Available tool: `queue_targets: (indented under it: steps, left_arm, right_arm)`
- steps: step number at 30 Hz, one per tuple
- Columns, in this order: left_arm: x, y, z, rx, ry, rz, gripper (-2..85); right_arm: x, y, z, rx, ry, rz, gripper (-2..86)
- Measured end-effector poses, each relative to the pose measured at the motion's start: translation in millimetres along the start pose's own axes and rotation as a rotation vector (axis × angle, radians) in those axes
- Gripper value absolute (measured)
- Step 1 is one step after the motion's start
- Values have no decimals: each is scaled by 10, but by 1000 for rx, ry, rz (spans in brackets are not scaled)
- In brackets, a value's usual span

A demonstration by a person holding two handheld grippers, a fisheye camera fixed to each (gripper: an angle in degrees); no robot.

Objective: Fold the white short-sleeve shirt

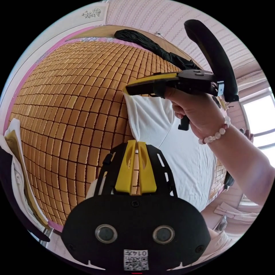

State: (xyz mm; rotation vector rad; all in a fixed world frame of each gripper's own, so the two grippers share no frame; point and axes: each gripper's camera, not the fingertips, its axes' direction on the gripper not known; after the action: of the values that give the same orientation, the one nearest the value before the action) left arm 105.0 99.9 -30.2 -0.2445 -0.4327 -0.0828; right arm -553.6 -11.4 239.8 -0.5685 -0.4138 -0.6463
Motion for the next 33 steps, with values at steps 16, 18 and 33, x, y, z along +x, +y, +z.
queue_targets:
  steps: [16, 18, 33]
  left_arm:
    - [438, -50, 283, 5, -88, 50, 59]
    - [652, -83, 333, 5, -78, 103, 56]
    - [3587, -859, 1631, -64, 157, 610, 48]
  right_arm:
    - [854, 2560, -1251, 292, 116, 493, 77]
    - [892, 3357, -1392, 251, 225, 646, 76]
    - [1332, 5954, -1493, 241, 276, 1122, 81]
